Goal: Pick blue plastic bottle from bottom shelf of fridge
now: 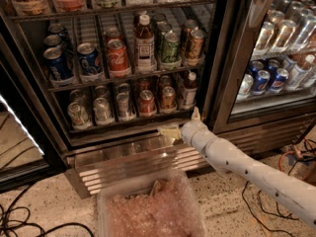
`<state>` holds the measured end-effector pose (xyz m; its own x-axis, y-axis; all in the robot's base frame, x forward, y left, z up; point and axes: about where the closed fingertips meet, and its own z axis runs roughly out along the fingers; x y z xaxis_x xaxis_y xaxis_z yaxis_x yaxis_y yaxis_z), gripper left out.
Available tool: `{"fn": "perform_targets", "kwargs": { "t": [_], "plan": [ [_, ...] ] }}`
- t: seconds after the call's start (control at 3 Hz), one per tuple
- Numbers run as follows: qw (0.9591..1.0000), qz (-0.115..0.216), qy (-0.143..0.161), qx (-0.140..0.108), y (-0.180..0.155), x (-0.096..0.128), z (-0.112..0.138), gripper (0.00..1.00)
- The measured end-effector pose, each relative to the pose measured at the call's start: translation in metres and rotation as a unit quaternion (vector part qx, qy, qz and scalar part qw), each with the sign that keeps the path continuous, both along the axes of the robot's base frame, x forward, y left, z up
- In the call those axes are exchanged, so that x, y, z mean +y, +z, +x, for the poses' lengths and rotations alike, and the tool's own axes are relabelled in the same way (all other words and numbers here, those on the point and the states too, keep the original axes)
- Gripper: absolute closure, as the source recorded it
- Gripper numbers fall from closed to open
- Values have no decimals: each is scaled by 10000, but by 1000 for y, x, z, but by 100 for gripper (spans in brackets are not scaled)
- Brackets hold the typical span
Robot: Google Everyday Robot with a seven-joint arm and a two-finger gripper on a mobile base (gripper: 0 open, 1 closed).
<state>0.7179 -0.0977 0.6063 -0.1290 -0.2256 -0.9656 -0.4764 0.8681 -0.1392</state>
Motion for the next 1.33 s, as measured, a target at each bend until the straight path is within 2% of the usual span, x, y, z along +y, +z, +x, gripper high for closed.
{"fn": "perform_targets", "kwargs": {
  "t": [0.67,1.0,1.33],
  "plan": [
    [9987,209,-409,-200,-15,-7,19,0],
    [9968,290,-705,-238,-15,-7,27,0],
    [9962,292,-781,-263,-13,-11,28,0]
  ]
}}
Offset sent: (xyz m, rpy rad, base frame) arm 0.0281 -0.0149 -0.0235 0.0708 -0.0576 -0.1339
